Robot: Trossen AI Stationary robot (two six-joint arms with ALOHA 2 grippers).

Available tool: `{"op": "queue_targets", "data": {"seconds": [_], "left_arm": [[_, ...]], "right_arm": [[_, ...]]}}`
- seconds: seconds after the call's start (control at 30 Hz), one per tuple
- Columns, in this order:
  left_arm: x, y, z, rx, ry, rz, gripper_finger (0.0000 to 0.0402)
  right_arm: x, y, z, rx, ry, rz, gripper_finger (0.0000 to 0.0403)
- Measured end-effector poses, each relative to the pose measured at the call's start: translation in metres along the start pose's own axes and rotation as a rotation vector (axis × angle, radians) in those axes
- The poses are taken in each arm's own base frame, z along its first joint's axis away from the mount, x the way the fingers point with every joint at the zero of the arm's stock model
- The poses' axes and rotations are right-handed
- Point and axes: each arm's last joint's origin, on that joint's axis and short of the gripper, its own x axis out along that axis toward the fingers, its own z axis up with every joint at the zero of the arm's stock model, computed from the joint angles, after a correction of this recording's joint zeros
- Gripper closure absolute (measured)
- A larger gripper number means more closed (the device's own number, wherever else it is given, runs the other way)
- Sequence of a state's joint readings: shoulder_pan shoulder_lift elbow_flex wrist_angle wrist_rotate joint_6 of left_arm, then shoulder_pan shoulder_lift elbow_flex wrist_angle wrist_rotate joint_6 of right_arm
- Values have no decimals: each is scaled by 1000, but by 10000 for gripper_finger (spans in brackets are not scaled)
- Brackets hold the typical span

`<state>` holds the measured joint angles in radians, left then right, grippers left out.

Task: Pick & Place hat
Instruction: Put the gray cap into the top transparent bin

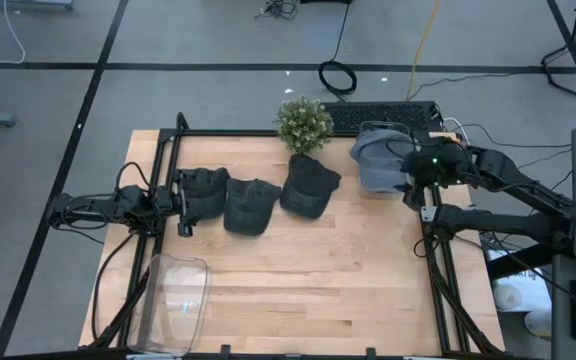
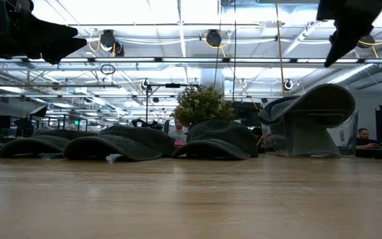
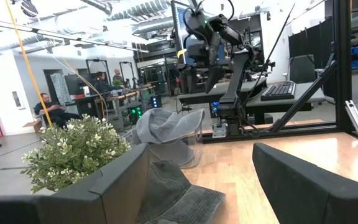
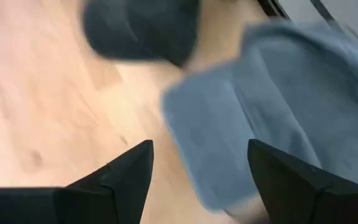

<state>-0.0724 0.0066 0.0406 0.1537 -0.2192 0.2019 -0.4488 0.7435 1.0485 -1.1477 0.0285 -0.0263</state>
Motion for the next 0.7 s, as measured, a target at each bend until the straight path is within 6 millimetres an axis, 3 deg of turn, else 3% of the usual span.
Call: {"op": "queue_targets", "data": {"seconds": [0.13,0.23,0.5,0.7], "left_arm": [[0,0,0,0,0,0,108],[0,0,0,0,0,0,108],[0,0,0,0,0,0,108],[0,0,0,0,0,0,108]], "right_arm": [[5,0,14,-8,-82,-3,168],[18,0,27,-62,-82,-6,202],[67,1,37,-220,202,-23,389],[90,0,33,-214,347,-104,393]]}}
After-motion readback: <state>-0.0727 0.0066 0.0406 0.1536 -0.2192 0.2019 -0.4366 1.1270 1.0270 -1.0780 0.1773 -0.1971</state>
